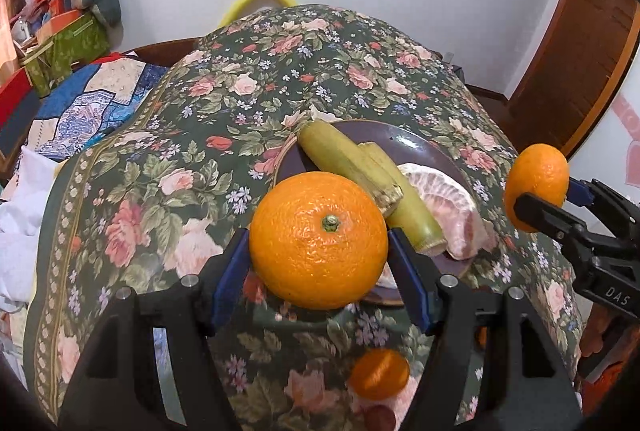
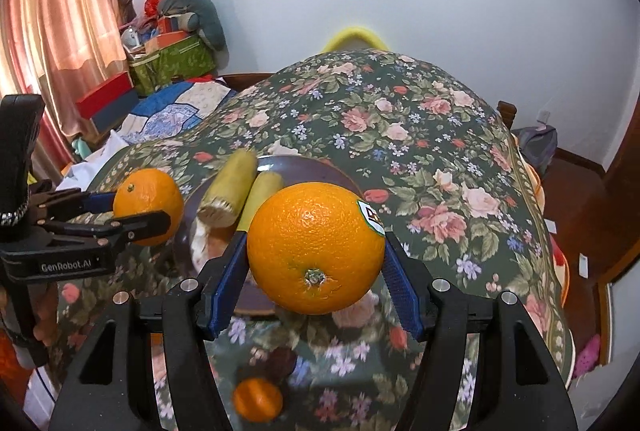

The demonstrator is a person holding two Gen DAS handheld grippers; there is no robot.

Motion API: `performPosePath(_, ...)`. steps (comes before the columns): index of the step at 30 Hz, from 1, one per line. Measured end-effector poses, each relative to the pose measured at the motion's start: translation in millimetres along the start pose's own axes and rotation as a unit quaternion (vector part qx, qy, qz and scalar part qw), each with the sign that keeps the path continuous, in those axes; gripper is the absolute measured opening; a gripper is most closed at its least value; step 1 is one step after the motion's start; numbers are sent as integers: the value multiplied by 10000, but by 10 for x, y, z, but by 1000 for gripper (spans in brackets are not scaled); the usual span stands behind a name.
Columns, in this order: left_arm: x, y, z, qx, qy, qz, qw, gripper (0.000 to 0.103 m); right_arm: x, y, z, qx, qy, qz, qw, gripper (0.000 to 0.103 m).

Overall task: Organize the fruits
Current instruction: 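Lift both large oranges and carry them over the purple plate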

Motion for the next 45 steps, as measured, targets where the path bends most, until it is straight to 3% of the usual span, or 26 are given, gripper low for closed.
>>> performPosePath(9,-286,147,38,135,75,97,9998,67,-270,175,-145,-24,41,22,10000,61)
performPosePath(22,-367,242,33,64,161,19,9998,68,-763,365,-248,-90,76,329,9994,61)
performPosePath(34,-305,181,-45,-207,346,-167,9990,68,-919,266,-158,240,75,630,9977,62)
performPosePath(40,-387,205,26,97,100,45,9999,68,-1010,212,-230,78,39,792,9968,64)
performPosePath(45,-418,217,18,41,209,31,9998,68,-1033,153,-269,28,50,811,9967,62)
Point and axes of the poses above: each gripper's, at about its wrist camera, not at the fingertips, and x roughly against the way its jaws point, z to its left, y to its top, the point moved 10 cm from there along -x, roughly the way its jaws point, and after that the axes turned 11 degrees about y, right-handed, at the moved point
